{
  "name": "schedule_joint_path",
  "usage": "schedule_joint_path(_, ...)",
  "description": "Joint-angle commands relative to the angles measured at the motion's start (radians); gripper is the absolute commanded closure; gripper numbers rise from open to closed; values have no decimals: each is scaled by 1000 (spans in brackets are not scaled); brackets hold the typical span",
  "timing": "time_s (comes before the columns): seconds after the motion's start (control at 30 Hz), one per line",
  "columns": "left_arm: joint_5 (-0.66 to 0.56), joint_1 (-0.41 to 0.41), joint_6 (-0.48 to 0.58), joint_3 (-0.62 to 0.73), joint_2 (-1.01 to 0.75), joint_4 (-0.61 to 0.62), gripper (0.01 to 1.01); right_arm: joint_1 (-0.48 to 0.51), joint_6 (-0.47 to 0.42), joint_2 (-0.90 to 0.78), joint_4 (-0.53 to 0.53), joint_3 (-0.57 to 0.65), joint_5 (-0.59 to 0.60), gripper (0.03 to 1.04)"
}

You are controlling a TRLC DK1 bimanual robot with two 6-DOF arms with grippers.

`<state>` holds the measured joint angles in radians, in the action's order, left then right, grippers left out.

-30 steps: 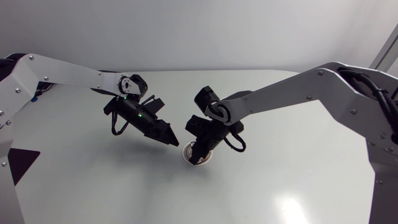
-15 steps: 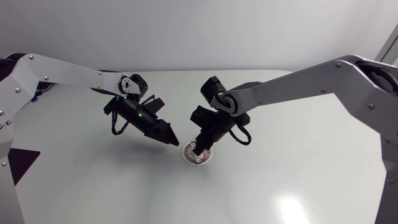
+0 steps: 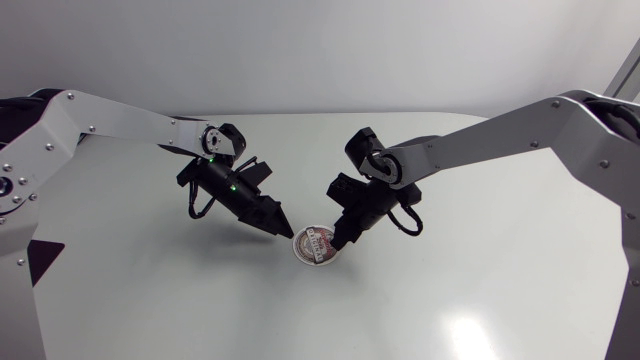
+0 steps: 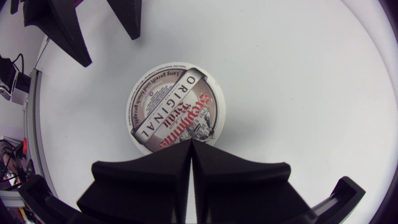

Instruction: Turn the coaster over.

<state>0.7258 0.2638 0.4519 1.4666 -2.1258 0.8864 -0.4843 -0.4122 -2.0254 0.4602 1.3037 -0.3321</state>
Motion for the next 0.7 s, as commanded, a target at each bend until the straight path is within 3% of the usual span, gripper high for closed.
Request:
schedule_joint_path(0.0,-2,0,5,23,-33,14,167,-5,-16,10,-17,-44,1,1018)
schedule_joint_path(0.33,-46,18,-16,57,-80,3,167,-25,-5,-35,-69,-80,-8,1018)
schedule_joint_path(0.67,-132,86,-113,55,-120,-30,170,-51,7,-29,-69,-75,-10,1018)
